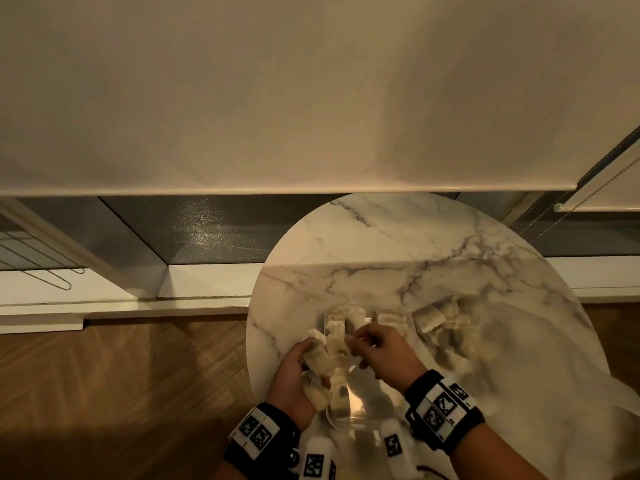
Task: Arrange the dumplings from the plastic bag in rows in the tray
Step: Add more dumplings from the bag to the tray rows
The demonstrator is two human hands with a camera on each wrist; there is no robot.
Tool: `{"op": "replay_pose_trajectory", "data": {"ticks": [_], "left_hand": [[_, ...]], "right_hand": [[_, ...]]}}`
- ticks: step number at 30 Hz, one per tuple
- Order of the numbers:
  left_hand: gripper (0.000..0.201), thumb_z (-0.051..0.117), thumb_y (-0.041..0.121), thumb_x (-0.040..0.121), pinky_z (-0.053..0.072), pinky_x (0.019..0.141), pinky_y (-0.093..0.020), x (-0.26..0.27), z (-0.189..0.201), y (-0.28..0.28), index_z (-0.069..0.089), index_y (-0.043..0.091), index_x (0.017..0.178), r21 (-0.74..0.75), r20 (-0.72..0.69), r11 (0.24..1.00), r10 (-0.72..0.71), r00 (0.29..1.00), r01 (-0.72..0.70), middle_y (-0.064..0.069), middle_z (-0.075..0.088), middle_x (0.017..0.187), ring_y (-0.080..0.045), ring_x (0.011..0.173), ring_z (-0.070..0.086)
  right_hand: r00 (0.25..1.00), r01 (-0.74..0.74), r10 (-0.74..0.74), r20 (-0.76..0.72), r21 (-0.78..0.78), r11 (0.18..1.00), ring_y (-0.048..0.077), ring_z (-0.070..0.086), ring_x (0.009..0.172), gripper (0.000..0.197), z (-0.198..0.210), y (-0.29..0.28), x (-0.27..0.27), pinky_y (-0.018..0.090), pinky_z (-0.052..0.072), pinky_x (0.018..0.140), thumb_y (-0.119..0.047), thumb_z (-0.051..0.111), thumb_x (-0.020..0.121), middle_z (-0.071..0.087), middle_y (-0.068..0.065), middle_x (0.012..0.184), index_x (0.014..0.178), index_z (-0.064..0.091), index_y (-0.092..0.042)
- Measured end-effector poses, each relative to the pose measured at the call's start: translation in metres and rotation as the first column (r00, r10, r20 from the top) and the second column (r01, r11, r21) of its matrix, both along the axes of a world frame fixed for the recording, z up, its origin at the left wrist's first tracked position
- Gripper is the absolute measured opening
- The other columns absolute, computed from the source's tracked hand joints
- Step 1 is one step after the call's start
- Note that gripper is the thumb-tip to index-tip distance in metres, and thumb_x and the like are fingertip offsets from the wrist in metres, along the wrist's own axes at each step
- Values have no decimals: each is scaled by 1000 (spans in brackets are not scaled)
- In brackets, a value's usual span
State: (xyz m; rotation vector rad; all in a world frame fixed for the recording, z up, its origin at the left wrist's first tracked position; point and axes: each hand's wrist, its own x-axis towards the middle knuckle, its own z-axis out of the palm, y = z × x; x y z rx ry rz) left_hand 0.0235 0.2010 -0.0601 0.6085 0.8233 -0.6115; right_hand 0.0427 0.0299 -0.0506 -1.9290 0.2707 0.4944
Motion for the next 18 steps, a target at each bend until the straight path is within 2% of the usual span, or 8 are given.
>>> {"op": "replay_pose_trajectory", "data": {"ticks": [2, 4, 5, 7, 10, 12, 15, 18], "left_hand": [[40, 55, 33, 93, 55, 63, -35, -2, 5, -5, 76, 0, 101, -62, 49, 998, 15, 999, -12, -21, 72, 98, -30, 76, 71], [45, 50, 36, 97, 57, 71, -42, -4, 9, -7, 70, -2, 113, -114, 47, 993, 44, 998, -38, -26, 70, 109, -36, 83, 73], [47, 49, 37, 97, 58, 72, -44, -4, 11, -7, 68, -2, 115, -131, 35, 990, 61, 998, -56, -27, 69, 109, -38, 83, 73], [47, 49, 38, 97, 60, 63, -45, -4, 15, -9, 66, -2, 117, -125, 25, 984, 132, 991, -128, -25, 70, 100, -37, 74, 73], [30, 53, 35, 97, 57, 48, -40, -3, 24, -10, 63, 7, 92, -47, 18, 968, 246, 969, -245, -12, 63, 67, -25, 47, 64], [28, 54, 34, 97, 54, 43, -36, -1, 29, -11, 58, 11, 82, -28, 1, 960, 280, 960, -280, -7, 57, 59, -22, 40, 59], [28, 54, 36, 97, 54, 47, -34, -1, 25, -9, 58, 14, 81, -2, -3, 955, 296, 955, -296, -6, 55, 59, -20, 44, 58], [25, 55, 37, 96, 49, 63, -35, 0, 12, -1, 60, 17, 83, 31, 19, 950, 310, 950, -311, -5, 55, 69, -18, 60, 54]], "right_hand": [[993, -55, 60, -104, 53, 997, 25, 72, 74, 32, 6, 10, -11, 23, 49, 49, -48, 75, 81, 74, 5, 83, 95, 67, -20], [983, -104, 110, -146, 50, 993, 23, 72, 70, 51, 8, 14, -18, 27, 51, 51, -57, 81, 67, 75, 6, 80, 97, 62, -21], [977, -128, 135, -165, 52, 990, 22, 72, 69, 58, 6, 16, -21, 29, 53, 52, -59, 84, 62, 75, 7, 79, 97, 59, -21], [964, -154, 172, -201, 99, 983, 22, 71, 67, 63, 3, 18, -25, 32, 55, 56, -55, 88, 57, 75, 11, 78, 98, 54, -21], [971, -105, 150, -188, 231, 967, 27, 71, 71, 51, 2, 24, -29, 35, 57, 61, -35, 89, 68, 73, 18, 81, 100, 54, -16], [984, -22, 72, -163, 290, 957, 30, 69, 72, 36, 1, 30, -32, 40, 59, 66, -18, 83, 77, 68, 21, 79, 101, 57, -9], [987, 46, 6, -160, 314, 948, 31, 68, 72, 28, -1, 33, -34, 43, 59, 69, -8, 80, 80, 65, 19, 79, 101, 62, -4], [988, 34, 11, -155, 285, 958, 23, 69, 66, 26, -1, 29, -34, 38, 59, 65, -8, 81, 79, 67, 15, 77, 99, 64, -5]]}}
